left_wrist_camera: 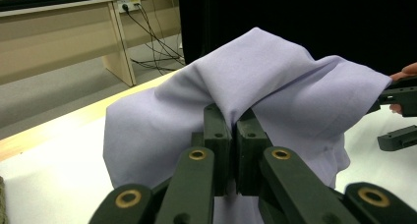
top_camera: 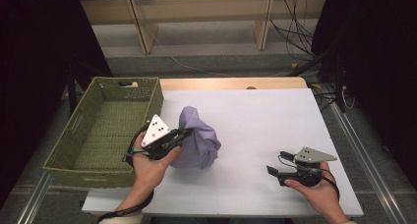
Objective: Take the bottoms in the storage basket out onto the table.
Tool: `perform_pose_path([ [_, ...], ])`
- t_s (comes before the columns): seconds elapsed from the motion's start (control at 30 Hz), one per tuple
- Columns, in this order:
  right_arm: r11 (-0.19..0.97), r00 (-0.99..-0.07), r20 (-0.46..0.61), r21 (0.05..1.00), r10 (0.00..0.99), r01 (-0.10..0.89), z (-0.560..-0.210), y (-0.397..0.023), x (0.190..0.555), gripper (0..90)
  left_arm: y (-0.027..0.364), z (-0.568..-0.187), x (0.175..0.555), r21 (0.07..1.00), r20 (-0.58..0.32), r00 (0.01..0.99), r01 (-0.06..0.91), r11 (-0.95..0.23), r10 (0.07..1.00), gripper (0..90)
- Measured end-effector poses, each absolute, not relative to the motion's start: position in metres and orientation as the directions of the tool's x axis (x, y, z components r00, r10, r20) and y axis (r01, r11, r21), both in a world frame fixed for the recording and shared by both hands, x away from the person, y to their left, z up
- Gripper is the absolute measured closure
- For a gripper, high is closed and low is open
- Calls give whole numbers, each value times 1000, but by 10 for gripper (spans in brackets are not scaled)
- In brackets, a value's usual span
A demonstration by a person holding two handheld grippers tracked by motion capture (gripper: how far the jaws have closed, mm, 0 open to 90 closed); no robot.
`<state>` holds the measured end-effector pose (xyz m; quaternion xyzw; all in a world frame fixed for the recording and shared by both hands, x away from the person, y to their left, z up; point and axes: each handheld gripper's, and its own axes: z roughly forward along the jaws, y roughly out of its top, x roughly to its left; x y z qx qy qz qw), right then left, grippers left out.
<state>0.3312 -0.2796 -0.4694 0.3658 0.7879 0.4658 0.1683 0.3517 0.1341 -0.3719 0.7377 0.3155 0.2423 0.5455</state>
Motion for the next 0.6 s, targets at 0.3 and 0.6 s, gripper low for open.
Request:
perform_pose_path([
  [0.3, 301, -676, 74, 856, 734, 421, -469, -280, 331, 246, 131, -376, 353, 953, 11, 689, 212, -215, 725, 855],
  [0.6, 300, -675, 75, 856, 734, 421, -469, -280, 331, 246, 128, -380, 354, 949, 8, 694, 222, -225, 720, 855],
])
